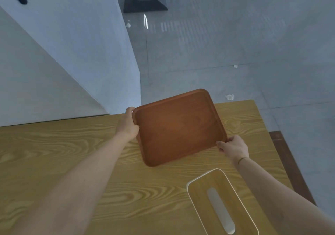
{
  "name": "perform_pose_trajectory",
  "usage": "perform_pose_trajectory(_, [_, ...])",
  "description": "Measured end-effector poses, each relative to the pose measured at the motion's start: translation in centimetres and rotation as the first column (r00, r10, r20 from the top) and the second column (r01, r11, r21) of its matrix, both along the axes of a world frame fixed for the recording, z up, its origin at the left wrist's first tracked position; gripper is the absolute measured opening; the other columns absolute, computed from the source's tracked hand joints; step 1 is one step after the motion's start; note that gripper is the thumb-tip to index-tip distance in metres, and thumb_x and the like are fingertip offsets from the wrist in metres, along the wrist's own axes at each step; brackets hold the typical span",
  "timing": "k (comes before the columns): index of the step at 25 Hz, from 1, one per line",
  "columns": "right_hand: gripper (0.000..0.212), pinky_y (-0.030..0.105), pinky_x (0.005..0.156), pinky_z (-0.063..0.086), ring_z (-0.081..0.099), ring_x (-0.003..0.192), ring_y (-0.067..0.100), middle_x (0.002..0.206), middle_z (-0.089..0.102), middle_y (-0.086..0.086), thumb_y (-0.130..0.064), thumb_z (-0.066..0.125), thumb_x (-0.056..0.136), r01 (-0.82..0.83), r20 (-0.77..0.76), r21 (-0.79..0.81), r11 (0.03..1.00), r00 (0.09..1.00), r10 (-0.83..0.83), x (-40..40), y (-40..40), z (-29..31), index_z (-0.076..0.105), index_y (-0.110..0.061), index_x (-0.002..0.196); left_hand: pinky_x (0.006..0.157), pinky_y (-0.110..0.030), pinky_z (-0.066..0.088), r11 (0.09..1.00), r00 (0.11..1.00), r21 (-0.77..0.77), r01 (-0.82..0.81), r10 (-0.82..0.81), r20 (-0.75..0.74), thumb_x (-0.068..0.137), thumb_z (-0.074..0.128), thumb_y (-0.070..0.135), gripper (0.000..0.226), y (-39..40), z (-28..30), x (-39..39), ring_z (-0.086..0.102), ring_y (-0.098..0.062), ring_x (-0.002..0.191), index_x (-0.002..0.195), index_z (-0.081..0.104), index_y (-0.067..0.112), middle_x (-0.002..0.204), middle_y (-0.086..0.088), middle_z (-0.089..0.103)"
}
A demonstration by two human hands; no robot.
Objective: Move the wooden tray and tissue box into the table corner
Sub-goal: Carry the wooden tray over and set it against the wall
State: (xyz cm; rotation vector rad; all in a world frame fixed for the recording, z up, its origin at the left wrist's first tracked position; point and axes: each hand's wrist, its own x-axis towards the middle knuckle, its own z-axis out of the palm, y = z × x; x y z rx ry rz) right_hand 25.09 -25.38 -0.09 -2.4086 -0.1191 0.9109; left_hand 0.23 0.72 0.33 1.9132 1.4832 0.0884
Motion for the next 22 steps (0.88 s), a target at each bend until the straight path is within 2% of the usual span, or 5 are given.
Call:
perform_pose_trajectory(4, [0.025, 0.036, 0.071, 0.051, 0.07, 0.076, 0.022, 0.077, 0.075, 0.005, -0.024, 0.077, 0.084, 0.0, 0.046, 0.101, 0.995, 0.999, -0.005, -1.3, 1.4, 3.2, 0.065, -0.009, 0.1, 0.069, -0.034, 0.046, 0.995, 0.995, 0.083, -0.056, 0.049, 0.084, 0.079, 0.061, -0.004, 0.06, -0.1, 3.9, -2.5, 0.062, -0.03, 0.086, 0.132, 0.047, 0.019, 0.109, -0.018, 0.059])
perform_pose_trajectory(10, [0.023, 0.051, 0.09, 0.057, 0.072, 0.083, 0.025, 0.078, 0.074, 0.002, -0.02, 0.078, 0.082, 0.021, 0.062, 0.286, 0.958, 0.997, -0.041, -6.3, 2.4, 7.7, 0.058, -0.02, 0.092, 0.068, -0.028, 0.047, 0.976, 0.972, 0.15, -0.156, 0.124, 0.2, 0.082, 0.063, -0.005, 0.063, -1.8, 9.4, -9.8, 0.062, -0.024, 0.084, 0.136, 0.046, 0.022, 0.114, -0.016, 0.056])
perform_pose_trajectory(15, [0.032, 0.049, 0.089, 0.058, 0.073, 0.08, 0.02, 0.088, 0.074, 0.001, -0.018, 0.082, 0.08, -0.047, 0.021, 0.384, 0.922, 0.999, 0.043, -13.8, 2.8, 10.1, 0.057, -0.02, 0.099, 0.071, -0.025, 0.044, 0.942, 0.947, 0.238, -0.237, 0.169, 0.274, 0.085, 0.067, -0.007, 0.065, -4.3, 13.3, -19.3, 0.058, -0.02, 0.092, 0.141, 0.043, 0.015, 0.119, -0.012, 0.056])
perform_pose_trajectory(19, [0.036, 0.043, 0.081, 0.059, 0.073, 0.076, 0.016, 0.092, 0.075, 0.003, -0.016, 0.085, 0.078, -0.116, -0.01, 0.436, 0.892, 0.991, 0.134, -21.7, 2.3, 11.1, 0.057, -0.018, 0.1, 0.06, -0.014, 0.039, 0.902, 0.921, 0.291, -0.32, 0.224, 0.319, 0.085, 0.068, -0.008, 0.065, -7.6, 14.9, -28.8, 0.056, -0.014, 0.084, 0.141, 0.045, 0.018, 0.112, -0.006, 0.058])
perform_pose_trajectory(22, [0.037, 0.044, 0.081, 0.059, 0.072, 0.077, 0.018, 0.091, 0.074, 0.005, -0.013, 0.085, 0.079, -0.184, -0.024, 0.457, 0.87, 0.975, 0.219, -29.1, 1.7, 11.8, 0.057, -0.013, 0.104, 0.065, -0.017, 0.04, 0.871, 0.896, 0.3, -0.389, 0.282, 0.344, 0.086, 0.067, -0.006, 0.066, -10.5, 15.5, -37.4, 0.056, -0.015, 0.086, 0.143, 0.044, 0.019, 0.107, -0.003, 0.056])
